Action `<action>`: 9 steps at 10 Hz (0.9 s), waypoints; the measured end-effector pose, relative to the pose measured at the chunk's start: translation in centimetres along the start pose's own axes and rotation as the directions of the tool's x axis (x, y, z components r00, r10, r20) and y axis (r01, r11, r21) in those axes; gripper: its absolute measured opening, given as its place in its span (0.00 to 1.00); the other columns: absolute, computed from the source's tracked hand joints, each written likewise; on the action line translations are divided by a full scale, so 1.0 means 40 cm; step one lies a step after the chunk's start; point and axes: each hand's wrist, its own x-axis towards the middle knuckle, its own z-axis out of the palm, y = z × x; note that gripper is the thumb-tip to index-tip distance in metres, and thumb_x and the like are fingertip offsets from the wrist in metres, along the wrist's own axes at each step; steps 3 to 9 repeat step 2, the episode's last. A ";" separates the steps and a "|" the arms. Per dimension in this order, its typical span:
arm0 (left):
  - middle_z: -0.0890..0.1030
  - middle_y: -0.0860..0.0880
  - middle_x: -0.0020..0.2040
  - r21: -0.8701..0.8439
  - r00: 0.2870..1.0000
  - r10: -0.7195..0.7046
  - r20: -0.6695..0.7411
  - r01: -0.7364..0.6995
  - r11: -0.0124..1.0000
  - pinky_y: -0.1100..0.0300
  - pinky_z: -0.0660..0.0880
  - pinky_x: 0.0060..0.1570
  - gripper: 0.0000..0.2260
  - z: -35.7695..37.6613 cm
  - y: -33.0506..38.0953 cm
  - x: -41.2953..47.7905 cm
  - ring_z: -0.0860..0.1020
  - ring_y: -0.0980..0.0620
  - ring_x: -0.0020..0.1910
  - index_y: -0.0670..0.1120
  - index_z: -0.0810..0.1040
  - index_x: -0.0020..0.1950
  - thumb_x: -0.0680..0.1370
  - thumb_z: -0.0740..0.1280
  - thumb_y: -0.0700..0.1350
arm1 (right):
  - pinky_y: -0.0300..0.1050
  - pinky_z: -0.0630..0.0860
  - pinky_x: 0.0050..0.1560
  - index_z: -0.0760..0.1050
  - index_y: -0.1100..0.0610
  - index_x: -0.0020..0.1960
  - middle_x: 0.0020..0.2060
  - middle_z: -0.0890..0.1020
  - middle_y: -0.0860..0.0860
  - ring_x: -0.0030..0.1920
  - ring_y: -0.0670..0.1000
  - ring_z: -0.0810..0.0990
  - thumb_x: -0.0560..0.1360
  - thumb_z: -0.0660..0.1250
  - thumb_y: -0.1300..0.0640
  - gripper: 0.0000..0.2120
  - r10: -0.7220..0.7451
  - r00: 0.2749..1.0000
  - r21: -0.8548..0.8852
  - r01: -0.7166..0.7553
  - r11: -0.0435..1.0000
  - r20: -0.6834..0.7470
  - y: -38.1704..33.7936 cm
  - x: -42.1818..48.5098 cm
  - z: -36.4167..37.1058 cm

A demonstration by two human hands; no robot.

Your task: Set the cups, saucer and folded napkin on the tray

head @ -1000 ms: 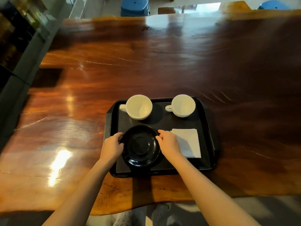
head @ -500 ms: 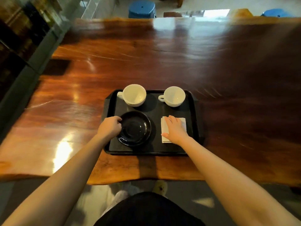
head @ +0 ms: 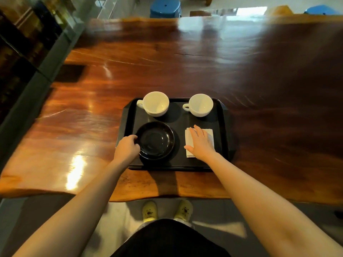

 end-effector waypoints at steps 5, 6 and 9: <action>0.77 0.44 0.65 0.201 0.938 0.124 0.325 -0.197 0.960 0.54 0.72 0.60 0.18 -0.118 0.110 0.054 0.75 0.45 0.62 0.43 0.72 0.67 0.77 0.61 0.41 | 0.60 0.57 0.73 0.51 0.56 0.76 0.76 0.55 0.56 0.75 0.61 0.54 0.76 0.60 0.42 0.35 0.009 0.956 -0.078 0.014 0.997 0.292 -0.042 0.029 -0.143; 0.77 0.44 0.65 0.201 0.938 0.124 0.325 -0.197 0.960 0.54 0.72 0.60 0.18 -0.118 0.110 0.054 0.75 0.45 0.62 0.43 0.72 0.67 0.77 0.61 0.41 | 0.60 0.57 0.73 0.51 0.56 0.76 0.76 0.55 0.56 0.75 0.61 0.54 0.76 0.60 0.42 0.35 0.009 0.956 -0.078 0.014 0.997 0.292 -0.042 0.029 -0.143; 0.77 0.44 0.65 0.201 0.938 0.124 0.325 -0.197 0.960 0.54 0.72 0.60 0.18 -0.118 0.110 0.054 0.75 0.45 0.62 0.43 0.72 0.67 0.77 0.61 0.41 | 0.60 0.57 0.73 0.51 0.56 0.76 0.76 0.55 0.56 0.75 0.61 0.54 0.76 0.60 0.42 0.35 0.009 0.956 -0.078 0.014 0.997 0.292 -0.042 0.029 -0.143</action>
